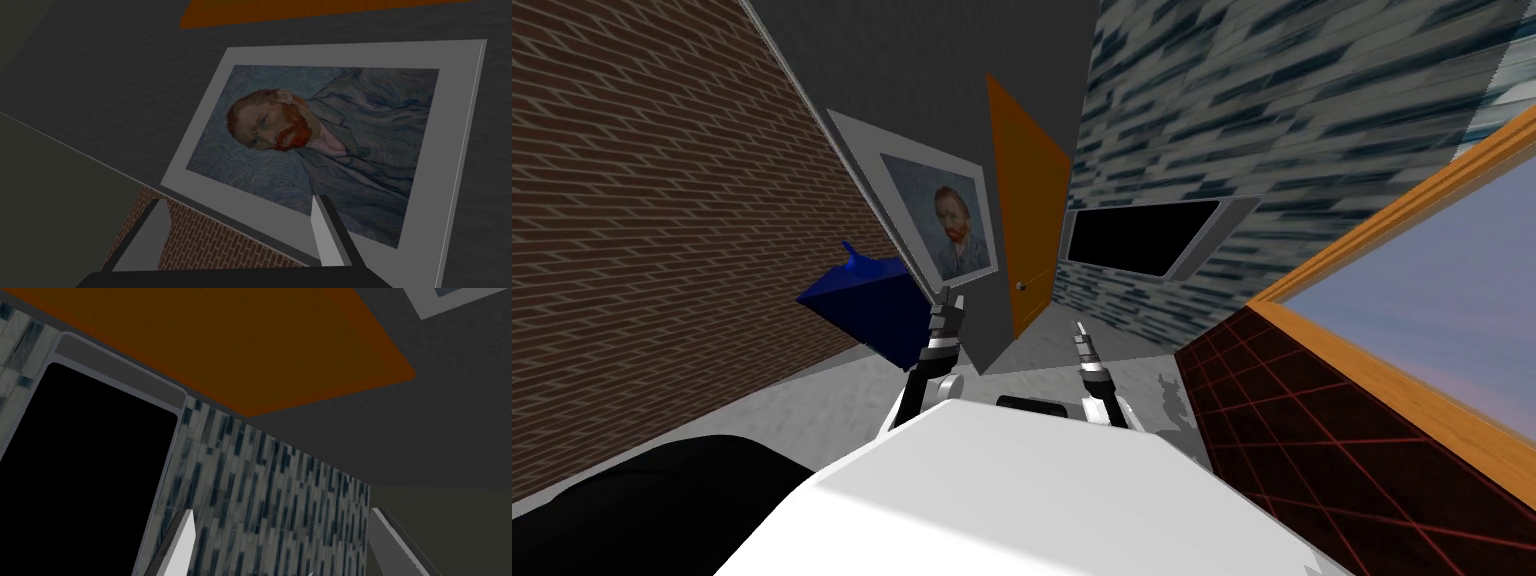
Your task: Pull the door open
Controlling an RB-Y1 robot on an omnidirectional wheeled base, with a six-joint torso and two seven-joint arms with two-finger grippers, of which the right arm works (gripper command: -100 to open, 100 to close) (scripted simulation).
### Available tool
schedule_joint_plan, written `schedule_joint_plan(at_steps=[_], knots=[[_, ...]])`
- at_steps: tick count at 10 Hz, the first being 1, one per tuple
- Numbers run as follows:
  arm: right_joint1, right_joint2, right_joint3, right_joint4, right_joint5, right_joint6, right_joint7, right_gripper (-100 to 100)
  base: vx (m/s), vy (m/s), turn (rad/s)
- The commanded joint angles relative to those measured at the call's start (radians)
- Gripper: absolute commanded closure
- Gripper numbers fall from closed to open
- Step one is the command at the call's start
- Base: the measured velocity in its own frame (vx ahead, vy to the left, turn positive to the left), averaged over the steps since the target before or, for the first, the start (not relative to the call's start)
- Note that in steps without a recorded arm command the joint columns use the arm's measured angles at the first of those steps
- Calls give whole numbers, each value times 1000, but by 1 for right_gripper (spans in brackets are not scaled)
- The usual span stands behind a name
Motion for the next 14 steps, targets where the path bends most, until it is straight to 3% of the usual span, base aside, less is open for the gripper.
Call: schedule_joint_plan(at_steps=[1, 4, 7, 14], knots=[[-12, -1, 12, 44, 23, -10, 42, -100, 114, -120, 52], [-29, -2, 23, 95, 50, -19, 88, -100, 117, -108, 36], [-57, -3, 43, 179, 93, -33, 163, -100, 121, -118, 47], [-96, 2, 69, 297, 154, -53, 269, -100, 93, -90, 36]])
